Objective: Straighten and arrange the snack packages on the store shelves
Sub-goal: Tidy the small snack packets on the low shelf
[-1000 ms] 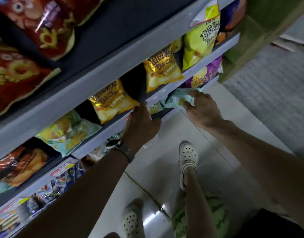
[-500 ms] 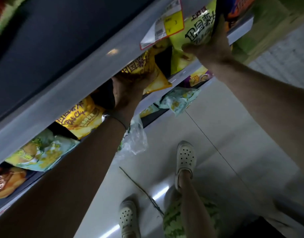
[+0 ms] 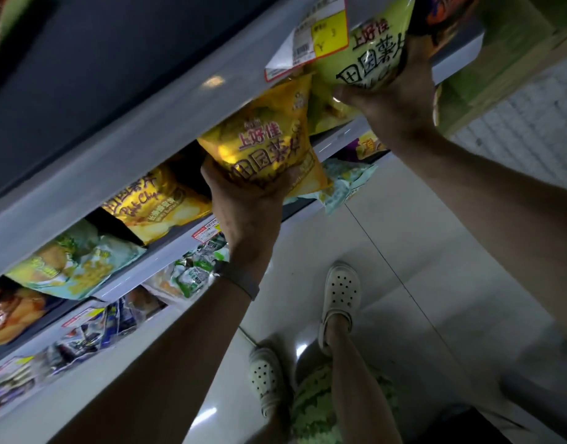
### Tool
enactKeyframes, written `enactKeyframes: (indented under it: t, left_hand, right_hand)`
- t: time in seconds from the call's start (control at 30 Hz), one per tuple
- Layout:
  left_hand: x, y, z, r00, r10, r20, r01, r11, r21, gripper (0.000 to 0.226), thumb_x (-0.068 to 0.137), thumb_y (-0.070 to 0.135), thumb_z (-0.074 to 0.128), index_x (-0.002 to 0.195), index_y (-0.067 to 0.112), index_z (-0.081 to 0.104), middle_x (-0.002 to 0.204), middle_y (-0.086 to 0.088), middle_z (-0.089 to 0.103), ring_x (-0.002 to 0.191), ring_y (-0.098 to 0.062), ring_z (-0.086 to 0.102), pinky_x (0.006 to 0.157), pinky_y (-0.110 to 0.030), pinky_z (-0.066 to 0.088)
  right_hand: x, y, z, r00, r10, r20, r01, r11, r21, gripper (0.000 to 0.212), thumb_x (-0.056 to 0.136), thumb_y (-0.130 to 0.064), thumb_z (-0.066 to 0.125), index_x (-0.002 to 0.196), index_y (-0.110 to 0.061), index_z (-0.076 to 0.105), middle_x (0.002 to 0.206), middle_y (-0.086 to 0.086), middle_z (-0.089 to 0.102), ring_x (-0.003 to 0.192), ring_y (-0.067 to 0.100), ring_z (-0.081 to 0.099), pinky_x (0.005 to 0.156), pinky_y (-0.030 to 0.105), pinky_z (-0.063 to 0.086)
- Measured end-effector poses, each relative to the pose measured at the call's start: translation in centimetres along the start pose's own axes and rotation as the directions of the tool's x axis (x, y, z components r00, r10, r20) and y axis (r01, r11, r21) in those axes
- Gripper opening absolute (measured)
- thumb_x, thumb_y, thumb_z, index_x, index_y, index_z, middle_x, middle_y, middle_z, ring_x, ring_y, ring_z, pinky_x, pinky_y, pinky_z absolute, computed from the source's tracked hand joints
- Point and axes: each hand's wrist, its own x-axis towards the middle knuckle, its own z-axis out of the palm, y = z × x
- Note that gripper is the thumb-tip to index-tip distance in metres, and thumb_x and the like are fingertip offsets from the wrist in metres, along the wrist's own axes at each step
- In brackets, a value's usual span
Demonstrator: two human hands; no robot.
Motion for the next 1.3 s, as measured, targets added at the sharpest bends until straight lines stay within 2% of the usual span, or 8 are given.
enactKeyframes:
  t: [0.13, 0.27, 0.4, 0.5, 0.77, 0.9, 1.03, 1.3]
  left_hand:
    - [-2.2, -2.5, -3.7, 0.999, -0.046, -0.001, 0.046, 0.999, 0.024, 0.094, 0.057, 0.034, 0.103, 0.132, 0.027, 0.046, 0.110, 0.026, 0.059, 0.088, 0.005, 0.055, 0.065, 0.003, 0.038]
    - [-3.7, -4.8, -8.1, 0.995, -0.094, 0.033, 0.090, 0.991, 0.101, 0.089, 0.054, 0.037, 0.104, 0.123, 0.030, 0.047, 0.110, 0.016, 0.070, 0.091, 0.008, 0.065, 0.064, -0.006, 0.047]
    - [-5.0, -7.0, -11.7, 0.990, -0.142, 0.024, 0.137, 0.982, 0.129, 0.095, 0.054, 0.036, 0.105, 0.131, 0.026, 0.050, 0.109, 0.020, 0.070, 0.095, 0.008, 0.067, 0.073, -0.020, 0.056]
    - [-5.8, -8.1, -13.4, 0.987, -0.161, 0.026, 0.157, 0.981, 0.113, 0.088, 0.056, 0.030, 0.104, 0.127, 0.025, 0.051, 0.106, 0.026, 0.066, 0.091, 0.018, 0.063, 0.066, -0.004, 0.047]
    - [-6.6, -8.1, -12.6, 0.985, -0.170, 0.032, 0.164, 0.976, 0.143, 0.093, 0.055, 0.035, 0.104, 0.128, 0.036, 0.047, 0.109, 0.030, 0.065, 0.096, 0.018, 0.062, 0.070, -0.006, 0.050]
    - [-6.6, -6.4, -9.9, 0.981, -0.177, 0.081, 0.167, 0.979, 0.120, 0.101, 0.055, 0.038, 0.104, 0.138, 0.027, 0.049, 0.116, 0.021, 0.067, 0.100, 0.014, 0.063, 0.068, -0.005, 0.048]
    - [-6.1, -4.3, -6.0, 0.982, -0.139, 0.129, 0.125, 0.986, 0.110, 0.094, 0.057, 0.039, 0.103, 0.132, 0.032, 0.048, 0.117, 0.021, 0.068, 0.100, 0.002, 0.067, 0.073, -0.019, 0.054]
    - [-2.6, 2.1, 4.6, 0.975, -0.102, 0.199, 0.102, 0.995, 0.010, 0.089, 0.063, 0.037, 0.100, 0.133, 0.031, 0.044, 0.118, 0.022, 0.061, 0.095, 0.001, 0.059, 0.068, -0.010, 0.042]
  right_hand:
    - [-3.3, -1.6, 2.6, 0.994, 0.001, 0.106, 0.001, 1.000, -0.014, 0.092, 0.054, -0.046, 0.095, 0.125, -0.007, 0.051, 0.112, -0.007, 0.067, 0.099, 0.007, 0.066, 0.076, 0.020, 0.056]
    - [-6.6, -3.1, 6.4, 0.966, 0.007, 0.259, 0.000, 1.000, -0.024, 0.084, 0.071, -0.042, 0.088, 0.137, -0.009, 0.048, 0.117, -0.009, 0.058, 0.102, 0.009, 0.058, 0.080, 0.006, 0.045]
    - [-8.6, -3.8, 10.3, 0.954, 0.033, 0.297, -0.046, 0.998, 0.037, 0.114, 0.039, -0.072, 0.094, 0.125, -0.019, 0.042, 0.121, 0.001, 0.064, 0.117, 0.025, 0.063, 0.095, 0.049, 0.057]
    - [-9.8, -4.7, 12.3, 0.941, 0.075, 0.330, -0.061, 0.997, -0.052, 0.115, 0.042, -0.065, 0.092, 0.132, -0.017, 0.040, 0.129, 0.001, 0.058, 0.125, 0.027, 0.052, 0.108, 0.049, 0.046]
    - [-9.2, -3.9, 12.3, 0.883, 0.218, 0.416, -0.191, 0.976, -0.108, 0.124, 0.039, -0.075, 0.087, 0.140, -0.025, 0.034, 0.141, 0.000, 0.050, 0.134, 0.027, 0.046, 0.112, 0.048, 0.044]
    - [-8.5, -2.6, 9.4, 0.865, 0.260, 0.429, -0.310, 0.949, 0.050, 0.099, 0.057, -0.069, 0.085, 0.133, -0.017, 0.048, 0.127, 0.006, 0.062, 0.117, 0.020, 0.061, 0.098, 0.036, 0.052]
    - [-7.0, -1.0, 4.9, 0.811, 0.385, 0.441, -0.476, 0.872, 0.115, 0.021, 0.098, -0.048, 0.063, 0.098, -0.027, 0.064, 0.099, 0.003, 0.070, 0.091, 0.021, 0.068, 0.084, 0.043, 0.052]
    - [-4.0, 3.2, -2.9, 0.785, 0.500, 0.367, -0.583, 0.796, 0.162, 0.035, 0.108, -0.046, 0.044, 0.100, -0.020, 0.067, 0.089, 0.000, 0.070, 0.075, 0.013, 0.066, 0.071, 0.030, 0.047]
